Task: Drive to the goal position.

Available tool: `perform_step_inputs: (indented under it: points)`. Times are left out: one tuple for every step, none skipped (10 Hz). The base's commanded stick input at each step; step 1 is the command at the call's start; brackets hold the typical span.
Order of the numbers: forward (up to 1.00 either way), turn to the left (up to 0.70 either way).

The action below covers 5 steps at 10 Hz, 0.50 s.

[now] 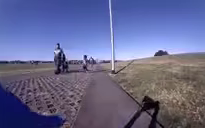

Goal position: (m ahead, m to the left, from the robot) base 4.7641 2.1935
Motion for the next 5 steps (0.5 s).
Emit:
perform_step_inputs:
  points:
    - [0.70,0.00]
    - [0.70,0.00]
    - [0.52,0.00]
    - [0.05,0.00]
    - [0.70,0.00]
